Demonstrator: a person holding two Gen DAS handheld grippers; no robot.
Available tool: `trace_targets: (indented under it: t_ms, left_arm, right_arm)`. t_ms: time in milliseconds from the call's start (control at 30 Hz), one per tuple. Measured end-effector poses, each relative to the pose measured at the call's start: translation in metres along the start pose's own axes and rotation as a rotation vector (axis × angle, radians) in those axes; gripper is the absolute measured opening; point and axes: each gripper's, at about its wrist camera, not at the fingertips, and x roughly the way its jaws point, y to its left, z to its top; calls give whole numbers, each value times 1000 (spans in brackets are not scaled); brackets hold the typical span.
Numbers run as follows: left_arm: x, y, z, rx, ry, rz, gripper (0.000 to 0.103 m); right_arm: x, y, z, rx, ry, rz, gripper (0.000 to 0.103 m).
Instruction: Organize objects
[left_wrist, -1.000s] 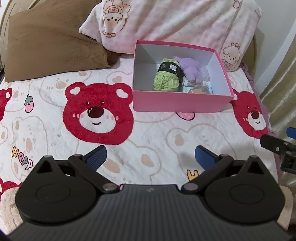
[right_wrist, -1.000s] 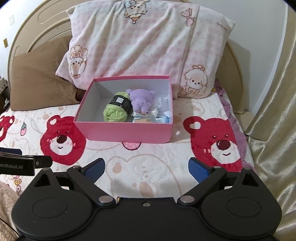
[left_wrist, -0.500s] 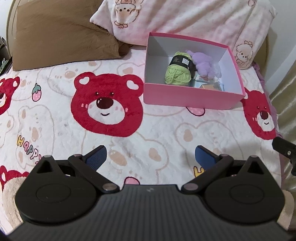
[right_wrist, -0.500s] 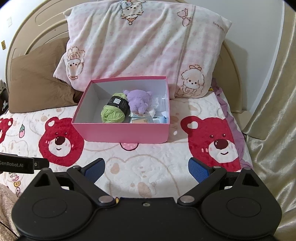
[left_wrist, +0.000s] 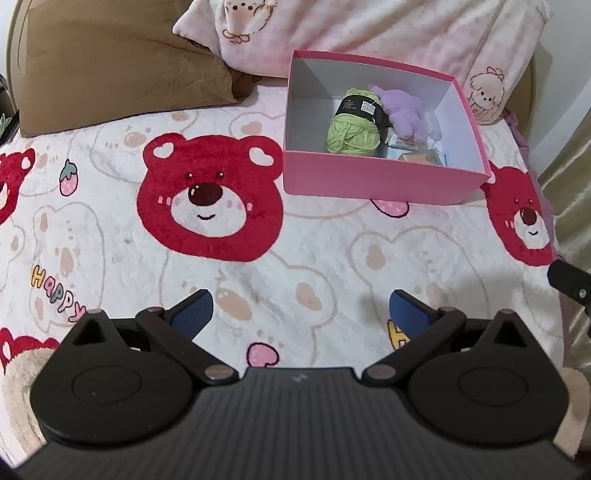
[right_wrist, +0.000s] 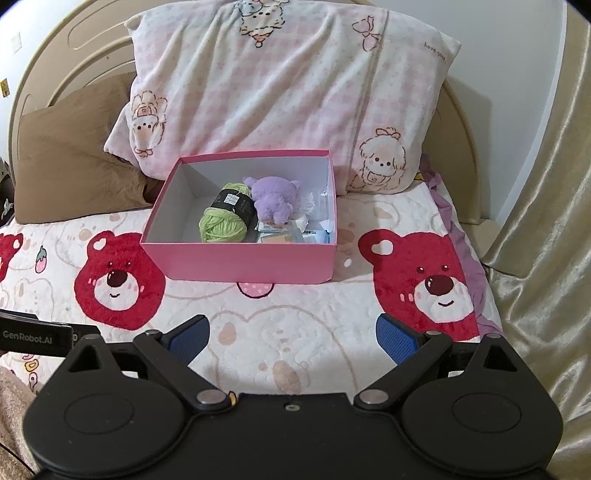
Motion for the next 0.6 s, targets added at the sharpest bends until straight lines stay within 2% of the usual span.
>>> trace_targets:
  t_ms: [600]
  left_arm:
    - [-13,-3,-7,18,-22,2,103]
  right_arm:
    - [-9,1,-5,10,-6,3,98]
